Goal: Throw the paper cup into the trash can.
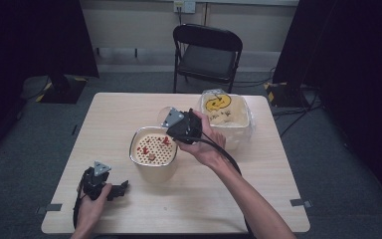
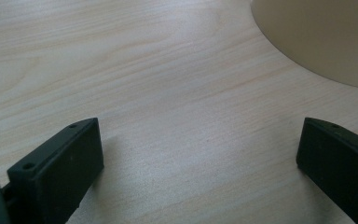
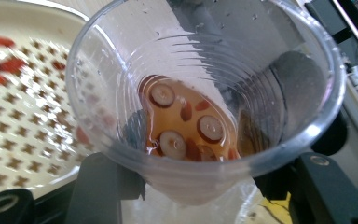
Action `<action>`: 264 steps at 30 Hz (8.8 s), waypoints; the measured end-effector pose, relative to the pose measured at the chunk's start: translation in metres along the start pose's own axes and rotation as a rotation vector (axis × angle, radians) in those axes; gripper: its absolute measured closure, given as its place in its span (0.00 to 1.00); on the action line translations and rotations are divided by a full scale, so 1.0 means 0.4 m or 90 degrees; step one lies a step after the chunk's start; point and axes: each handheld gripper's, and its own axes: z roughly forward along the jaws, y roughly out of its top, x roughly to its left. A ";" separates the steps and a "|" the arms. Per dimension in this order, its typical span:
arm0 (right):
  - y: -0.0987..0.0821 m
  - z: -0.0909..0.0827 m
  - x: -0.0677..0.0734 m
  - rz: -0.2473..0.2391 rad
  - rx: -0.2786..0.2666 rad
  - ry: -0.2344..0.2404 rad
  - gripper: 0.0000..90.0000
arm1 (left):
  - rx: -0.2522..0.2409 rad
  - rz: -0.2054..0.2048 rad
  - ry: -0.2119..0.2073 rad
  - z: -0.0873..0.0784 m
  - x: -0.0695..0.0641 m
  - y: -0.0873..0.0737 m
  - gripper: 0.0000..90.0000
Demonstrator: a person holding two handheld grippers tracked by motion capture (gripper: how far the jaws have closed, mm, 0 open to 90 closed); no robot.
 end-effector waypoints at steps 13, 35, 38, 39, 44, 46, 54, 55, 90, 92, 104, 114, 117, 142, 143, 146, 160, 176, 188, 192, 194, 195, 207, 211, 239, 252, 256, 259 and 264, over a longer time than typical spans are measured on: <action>0.032 0.021 0.037 -0.166 0.063 -0.082 0.53 | 0.000 0.003 -0.004 -0.001 0.001 0.000 0.00; 0.044 0.044 0.073 -0.358 0.117 -0.188 0.54 | 0.000 0.003 -0.004 -0.001 0.002 0.000 0.00; 0.048 0.043 0.072 -0.360 0.116 -0.187 0.54 | 0.000 0.003 -0.004 -0.001 0.002 -0.001 0.00; 0.049 0.043 0.073 -0.365 0.117 -0.189 0.54 | 0.000 0.003 -0.004 -0.001 0.002 -0.001 0.00; 0.050 0.046 0.084 -0.415 0.126 -0.223 0.54 | 0.000 0.003 -0.004 -0.001 0.001 -0.001 0.00; 0.051 0.045 0.088 -0.433 0.122 -0.236 0.54 | 0.001 0.003 -0.004 -0.001 0.001 0.000 0.00; 0.047 0.051 0.103 -0.513 0.129 -0.290 0.54 | 0.000 0.003 -0.004 -0.001 0.002 -0.001 0.00; 0.045 0.051 0.105 -0.519 0.128 -0.298 0.54 | 0.000 0.003 -0.005 -0.001 0.002 -0.001 0.00; 0.022 0.061 0.166 -0.850 0.167 -0.495 0.55 | 0.000 0.003 -0.005 -0.001 0.002 -0.001 0.00; 0.022 0.062 0.166 -0.858 0.162 -0.502 0.55 | 0.001 0.003 -0.005 -0.001 0.002 -0.001 0.00; 0.020 0.056 0.195 -0.944 0.185 -0.527 0.56 | 0.000 0.003 -0.005 -0.001 0.002 -0.001 0.00; 0.023 0.055 0.191 -0.905 0.174 -0.509 0.56 | 0.000 0.003 -0.005 -0.001 0.002 -0.001 0.00; 0.028 0.048 0.177 -0.840 0.153 -0.489 0.56 | 0.000 0.003 -0.005 -0.001 0.002 -0.001 0.00; -0.095 -0.053 -0.255 0.314 -0.086 0.105 0.55 | 0.000 0.003 -0.006 -0.001 0.002 -0.001 0.00; -0.095 -0.053 -0.255 0.314 -0.086 0.105 0.55 | 0.001 0.003 -0.005 -0.001 0.001 -0.001 0.00; -0.141 -0.057 -0.302 0.378 -0.096 0.100 0.55 | 0.001 0.003 -0.005 -0.001 0.001 -0.001 0.00; -0.263 -0.017 -0.420 0.484 -0.044 0.039 0.50 | 0.000 0.003 -0.005 -0.001 0.002 -0.001 0.00; -0.286 0.036 -0.433 0.524 -0.022 0.024 0.18 | 0.000 0.003 -0.005 -0.001 0.002 -0.001 0.00; -0.283 0.018 -0.433 0.525 -0.038 0.030 0.18 | 0.000 0.003 -0.005 -0.001 0.002 -0.001 0.00; -0.280 -0.002 -0.427 0.517 -0.042 0.037 0.18 | 0.000 0.004 -0.004 -0.001 0.002 -0.001 0.00; -0.282 -0.014 -0.423 0.517 -0.052 0.037 0.17 | 0.000 0.005 -0.004 -0.001 0.002 0.000 0.00; -0.284 -0.017 -0.421 0.517 -0.055 0.040 0.17 | -0.001 0.003 -0.005 0.000 0.002 0.000 0.00; -0.325 -0.078 -0.352 0.496 -0.062 0.064 0.16 | 0.001 0.008 -0.010 -0.001 0.004 0.000 0.00; -0.351 -0.115 -0.315 0.489 -0.068 0.063 0.16 | 0.002 0.010 -0.009 -0.002 0.005 0.000 0.00; -0.541 -0.196 -0.008 0.476 -0.027 0.095 0.16 | 0.000 0.015 -0.016 0.001 0.010 0.001 0.00; -0.665 -0.113 0.076 0.474 0.086 0.067 0.17 | 0.001 0.016 -0.017 0.001 0.010 0.001 0.00; -0.704 -0.081 0.091 0.479 0.129 0.077 0.16 | 0.001 0.016 -0.017 0.001 0.010 0.001 0.00; -0.709 -0.078 0.095 0.493 0.123 0.080 0.16 | 0.000 0.016 -0.017 0.001 0.010 0.001 0.00; -0.714 -0.079 0.101 0.493 0.106 0.071 0.15 | 0.001 0.020 -0.013 -0.001 0.010 0.000 0.00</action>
